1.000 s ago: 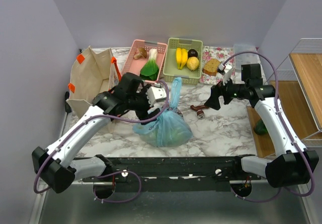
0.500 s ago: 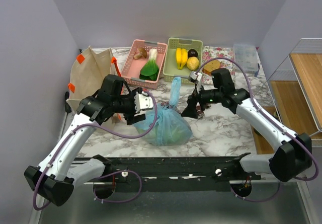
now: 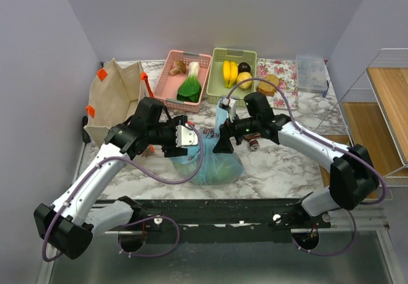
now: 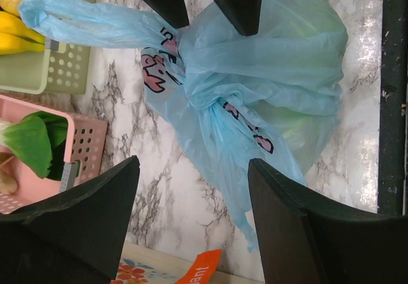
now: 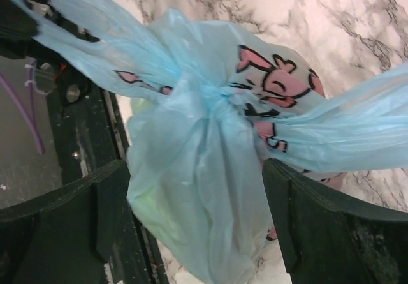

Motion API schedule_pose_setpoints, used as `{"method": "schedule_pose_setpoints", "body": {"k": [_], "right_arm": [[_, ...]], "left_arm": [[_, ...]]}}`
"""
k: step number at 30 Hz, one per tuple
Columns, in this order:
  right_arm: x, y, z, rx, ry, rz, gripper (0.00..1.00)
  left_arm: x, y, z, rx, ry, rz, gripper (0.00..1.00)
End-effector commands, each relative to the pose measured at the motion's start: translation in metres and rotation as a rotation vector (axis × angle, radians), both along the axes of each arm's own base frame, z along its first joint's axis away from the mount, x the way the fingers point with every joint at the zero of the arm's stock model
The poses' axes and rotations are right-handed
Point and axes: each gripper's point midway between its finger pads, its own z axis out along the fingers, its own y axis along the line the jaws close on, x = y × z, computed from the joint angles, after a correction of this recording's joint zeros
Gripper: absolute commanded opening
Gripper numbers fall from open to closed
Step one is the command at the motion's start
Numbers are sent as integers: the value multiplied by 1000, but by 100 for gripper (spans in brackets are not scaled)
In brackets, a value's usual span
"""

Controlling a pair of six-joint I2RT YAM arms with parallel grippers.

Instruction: Untie the knot of the grocery bags and take out the mixed food

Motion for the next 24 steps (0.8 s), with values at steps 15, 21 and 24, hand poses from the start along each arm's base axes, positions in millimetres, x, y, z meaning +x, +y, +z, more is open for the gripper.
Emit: {"method": "schedule_pose_setpoints", "body": {"k": [15,21,24], "right_arm": [[17,4,42,-46,-303,75,1],[2,-11,23,-79,-399,156,1],[5,-15,17,-94,-461,166,1]], "left_arm": [[-19,2,24,-18,-142,-87,59],[-27,-25,15,10,-285,-241,52],[-20,-35,11,10,-301,-250,53]]}}
